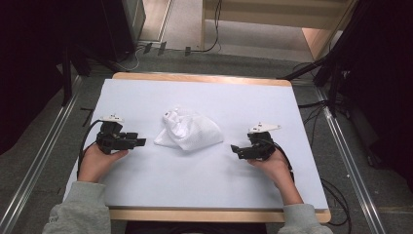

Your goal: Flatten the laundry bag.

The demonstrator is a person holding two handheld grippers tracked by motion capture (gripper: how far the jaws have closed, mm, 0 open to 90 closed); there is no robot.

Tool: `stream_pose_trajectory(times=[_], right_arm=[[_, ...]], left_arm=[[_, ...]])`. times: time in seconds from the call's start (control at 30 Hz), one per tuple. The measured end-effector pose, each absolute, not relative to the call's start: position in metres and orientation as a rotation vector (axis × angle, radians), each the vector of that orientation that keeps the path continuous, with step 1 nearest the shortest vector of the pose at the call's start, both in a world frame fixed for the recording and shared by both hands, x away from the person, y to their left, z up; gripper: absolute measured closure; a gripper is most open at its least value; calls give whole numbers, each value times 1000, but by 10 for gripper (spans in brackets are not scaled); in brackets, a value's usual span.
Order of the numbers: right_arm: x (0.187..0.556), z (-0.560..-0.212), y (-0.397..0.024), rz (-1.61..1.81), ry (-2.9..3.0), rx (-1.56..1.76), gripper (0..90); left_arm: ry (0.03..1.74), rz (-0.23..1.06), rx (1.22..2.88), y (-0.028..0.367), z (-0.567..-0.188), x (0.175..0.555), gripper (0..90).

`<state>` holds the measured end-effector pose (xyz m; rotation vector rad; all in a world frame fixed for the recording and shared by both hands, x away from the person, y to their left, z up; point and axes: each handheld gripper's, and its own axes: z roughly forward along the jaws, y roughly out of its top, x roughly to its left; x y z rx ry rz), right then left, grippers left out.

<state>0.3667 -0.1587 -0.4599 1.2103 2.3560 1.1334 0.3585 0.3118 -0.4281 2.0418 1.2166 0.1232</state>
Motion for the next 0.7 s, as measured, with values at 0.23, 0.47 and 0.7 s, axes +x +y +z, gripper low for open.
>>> stream_pose_trajectory(times=[0.23, 0.47, 0.7], right_arm=[[367, -460, -157, 1130, 2417, 1180, 300], [366, -457, -155, 1154, 2432, 1167, 422], [370, -457, -153, 1113, 2485, 1197, 466]], left_arm=[[1238, 100, 2041, 312, -427, 359, 443], [1239, 96, 2044, 310, -428, 359, 438], [1231, 87, 2051, 307, -428, 358, 434]])
